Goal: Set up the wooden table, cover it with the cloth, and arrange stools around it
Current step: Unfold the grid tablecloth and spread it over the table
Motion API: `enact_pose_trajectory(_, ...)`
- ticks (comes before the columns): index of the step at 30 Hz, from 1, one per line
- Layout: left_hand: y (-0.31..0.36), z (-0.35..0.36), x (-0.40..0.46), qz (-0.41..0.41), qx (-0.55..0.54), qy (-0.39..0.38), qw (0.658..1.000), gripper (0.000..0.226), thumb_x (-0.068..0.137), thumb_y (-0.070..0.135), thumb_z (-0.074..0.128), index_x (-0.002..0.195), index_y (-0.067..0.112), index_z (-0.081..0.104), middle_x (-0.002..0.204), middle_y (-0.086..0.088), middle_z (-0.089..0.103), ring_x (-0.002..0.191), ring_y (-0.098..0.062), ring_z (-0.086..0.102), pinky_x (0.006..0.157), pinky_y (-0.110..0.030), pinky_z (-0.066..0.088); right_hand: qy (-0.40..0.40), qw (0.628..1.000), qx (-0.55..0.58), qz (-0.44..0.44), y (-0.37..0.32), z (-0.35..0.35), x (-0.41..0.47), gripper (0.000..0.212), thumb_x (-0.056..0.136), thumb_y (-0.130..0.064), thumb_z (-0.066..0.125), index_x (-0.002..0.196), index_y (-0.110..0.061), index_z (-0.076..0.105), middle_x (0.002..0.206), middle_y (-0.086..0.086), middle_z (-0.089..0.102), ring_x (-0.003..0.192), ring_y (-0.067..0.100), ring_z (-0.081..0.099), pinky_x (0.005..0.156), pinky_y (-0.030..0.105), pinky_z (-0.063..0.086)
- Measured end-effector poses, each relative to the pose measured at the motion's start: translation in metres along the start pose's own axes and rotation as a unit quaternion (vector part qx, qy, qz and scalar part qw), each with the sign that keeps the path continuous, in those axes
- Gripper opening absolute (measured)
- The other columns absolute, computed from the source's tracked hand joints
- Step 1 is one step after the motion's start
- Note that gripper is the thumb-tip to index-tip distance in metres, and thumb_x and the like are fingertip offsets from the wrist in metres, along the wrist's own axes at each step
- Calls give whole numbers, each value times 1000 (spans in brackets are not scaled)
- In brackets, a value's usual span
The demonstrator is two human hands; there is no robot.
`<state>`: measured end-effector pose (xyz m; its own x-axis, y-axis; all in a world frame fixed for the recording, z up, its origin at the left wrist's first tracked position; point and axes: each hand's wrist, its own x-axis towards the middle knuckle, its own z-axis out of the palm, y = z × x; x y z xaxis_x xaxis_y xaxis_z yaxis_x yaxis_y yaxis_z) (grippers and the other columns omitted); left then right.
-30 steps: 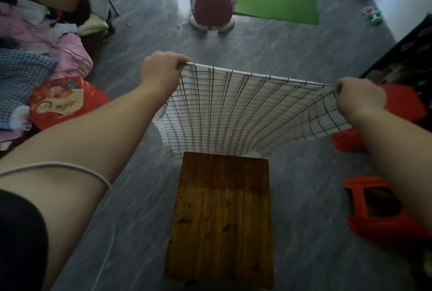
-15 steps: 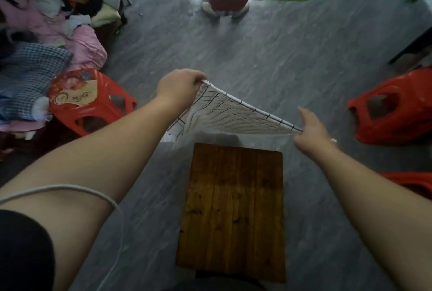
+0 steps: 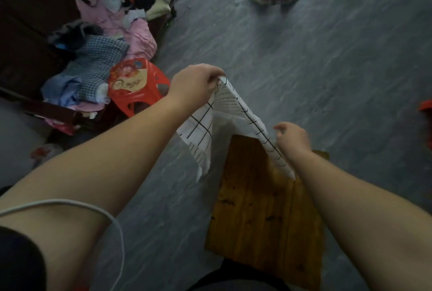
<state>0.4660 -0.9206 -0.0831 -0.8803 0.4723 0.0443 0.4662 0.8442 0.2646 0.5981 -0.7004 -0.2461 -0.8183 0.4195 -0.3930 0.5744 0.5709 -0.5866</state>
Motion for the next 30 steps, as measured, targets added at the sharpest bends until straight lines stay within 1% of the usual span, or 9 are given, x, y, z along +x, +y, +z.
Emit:
enact_pose_trajectory(3,-10,-5,-10,-30,0,-2,1000,32,95,27,48,117,32,71,117,10,71,107,-15,64,88,-39,54,-69,995,68,-14,-21,20,-15,67,86,-7,52,147,-34,41,144,-4,52,89,13,60,74,35,55)
enact_pose_trajectory(5,-13,-7,-16,-47,-3,-3,999,32,93,30,48,115,33,72,111,10,73,101,-15,66,86,-39,55,-132,986,88,-48,-32,38,-27,91,80,-10,64,154,-39,23,155,-6,38,121,21,57,100,44,53)
enact_pose_trajectory(7,-16,-8,-22,-61,-9,-1,998,32,91,32,48,111,33,73,105,11,74,97,-15,67,84,-39,55,-173,981,49,-66,-41,57,-34,109,80,-21,78,159,-35,5,167,-7,12,151,21,21,120,46,29)
enact_pose_trajectory(9,-18,-8,-28,-71,-21,0,997,30,91,33,49,108,31,74,99,11,74,93,-14,67,82,-39,56,-178,982,6,-60,-49,77,-40,119,79,-41,81,159,-33,-6,169,-7,-4,155,21,5,122,49,22)
enact_pose_trajectory(11,-18,-9,-34,-76,-41,10,996,27,91,33,50,103,29,75,94,12,74,90,-13,66,80,-38,55,-160,986,-5,-45,-61,92,-47,115,82,-49,76,159,-33,-9,169,-6,-5,154,23,11,116,51,31)
enact_pose_trajectory(20,-37,-21,-58,-78,-80,46,993,29,86,31,49,95,23,76,89,8,74,86,-14,66,79,-38,53,-108,993,40,-11,-116,119,-66,82,90,-48,59,157,-33,15,159,-5,33,134,28,48,102,51,47)
enact_pose_trajectory(24,-47,-28,-62,-75,-73,46,993,30,86,34,50,99,28,76,90,11,74,88,-13,66,79,-37,54,-80,997,8,21,-110,122,-55,19,96,-27,51,112,-32,60,98,-3,67,84,21,64,75,42,57)
enact_pose_trajectory(26,-54,-32,-62,-75,-63,40,994,32,86,36,49,103,30,76,93,12,74,90,-12,67,80,-37,54,-63,997,-4,34,-95,110,-45,20,99,-20,46,98,-28,65,87,-1,65,76,21,62,71,40,57)
enact_pose_trajectory(30,-69,-39,-55,-61,-23,46,997,28,93,32,51,110,36,74,98,14,75,91,-9,65,78,-33,53,-9,998,47,47,-58,63,-15,24,98,-19,46,90,-24,69,90,8,68,80,30,61,70,36,49)
